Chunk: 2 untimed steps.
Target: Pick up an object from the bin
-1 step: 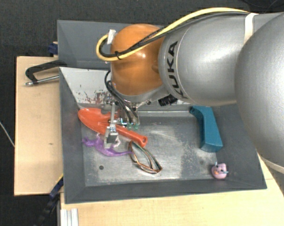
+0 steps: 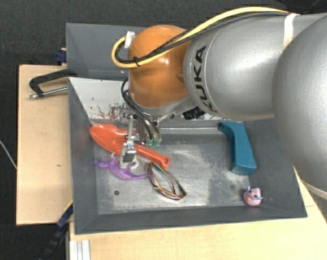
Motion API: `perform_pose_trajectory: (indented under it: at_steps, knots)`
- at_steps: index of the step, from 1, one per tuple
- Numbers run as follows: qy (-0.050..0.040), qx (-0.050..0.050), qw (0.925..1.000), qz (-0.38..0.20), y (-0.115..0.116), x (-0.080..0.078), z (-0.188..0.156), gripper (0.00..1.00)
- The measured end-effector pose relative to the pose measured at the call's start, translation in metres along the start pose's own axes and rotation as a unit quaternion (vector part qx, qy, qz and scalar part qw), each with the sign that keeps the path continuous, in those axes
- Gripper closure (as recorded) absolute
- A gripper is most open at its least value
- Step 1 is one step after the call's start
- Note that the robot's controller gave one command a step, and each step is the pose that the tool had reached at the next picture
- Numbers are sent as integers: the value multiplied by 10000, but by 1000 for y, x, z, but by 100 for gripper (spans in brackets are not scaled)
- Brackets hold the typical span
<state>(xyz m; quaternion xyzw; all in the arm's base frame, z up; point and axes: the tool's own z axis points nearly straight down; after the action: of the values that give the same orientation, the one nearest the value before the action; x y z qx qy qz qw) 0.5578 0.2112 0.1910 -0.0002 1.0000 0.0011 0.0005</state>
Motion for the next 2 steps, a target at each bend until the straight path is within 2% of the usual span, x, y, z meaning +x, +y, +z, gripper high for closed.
perform_pose_trajectory:
  at_steps: [1, 2]
  knots:
    - [-17, -5, 9991, 420, -15, -18, 55, 0]
    - [14, 2, 9915, 1300, -23, -43, 100, 0]
